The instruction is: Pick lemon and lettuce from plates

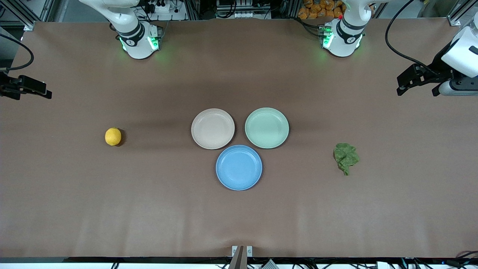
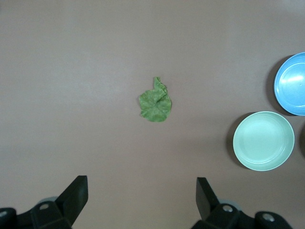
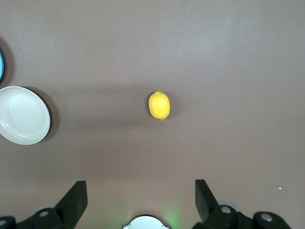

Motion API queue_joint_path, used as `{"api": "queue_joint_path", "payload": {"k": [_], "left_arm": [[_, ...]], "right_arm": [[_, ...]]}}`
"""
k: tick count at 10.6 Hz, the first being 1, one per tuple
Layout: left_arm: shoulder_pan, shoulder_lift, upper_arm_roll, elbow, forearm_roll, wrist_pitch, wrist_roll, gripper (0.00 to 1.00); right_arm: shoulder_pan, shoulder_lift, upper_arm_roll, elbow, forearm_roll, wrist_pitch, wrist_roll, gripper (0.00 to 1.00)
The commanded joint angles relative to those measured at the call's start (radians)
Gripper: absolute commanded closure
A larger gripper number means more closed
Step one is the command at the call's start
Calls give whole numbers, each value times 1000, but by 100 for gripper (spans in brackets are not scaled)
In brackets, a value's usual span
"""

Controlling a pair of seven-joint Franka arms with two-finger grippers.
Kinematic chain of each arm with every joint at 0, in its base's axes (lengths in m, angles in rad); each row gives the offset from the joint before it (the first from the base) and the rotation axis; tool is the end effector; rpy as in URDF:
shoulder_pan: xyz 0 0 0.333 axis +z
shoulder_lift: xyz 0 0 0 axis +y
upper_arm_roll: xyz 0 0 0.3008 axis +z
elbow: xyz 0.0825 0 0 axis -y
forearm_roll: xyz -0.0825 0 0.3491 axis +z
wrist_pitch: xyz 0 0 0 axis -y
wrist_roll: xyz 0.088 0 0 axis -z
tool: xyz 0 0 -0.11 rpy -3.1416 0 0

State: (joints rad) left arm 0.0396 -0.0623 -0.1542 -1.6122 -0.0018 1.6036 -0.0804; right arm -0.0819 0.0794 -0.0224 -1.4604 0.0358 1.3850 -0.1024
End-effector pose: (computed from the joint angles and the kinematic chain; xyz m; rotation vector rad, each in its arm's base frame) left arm 0.5013 -0.0605 0.6226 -3.1374 0.0536 -0.0839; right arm 0.5201 -0.0495 0.5974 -3.0833 -0.0030 0.2324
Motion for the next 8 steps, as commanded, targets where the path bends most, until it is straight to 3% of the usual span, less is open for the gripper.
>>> {"api": "queue_joint_path", "payload": {"k": [1, 8], "left_arm": [[2, 4, -5, 15, 12, -17, 1, 0], [-1, 7, -4, 21, 8, -17, -4, 0]], "right_arm": [[-7, -78, 4, -107, -11, 57, 15, 0], [2, -61, 4, -103, -22, 63, 15, 0]]}}
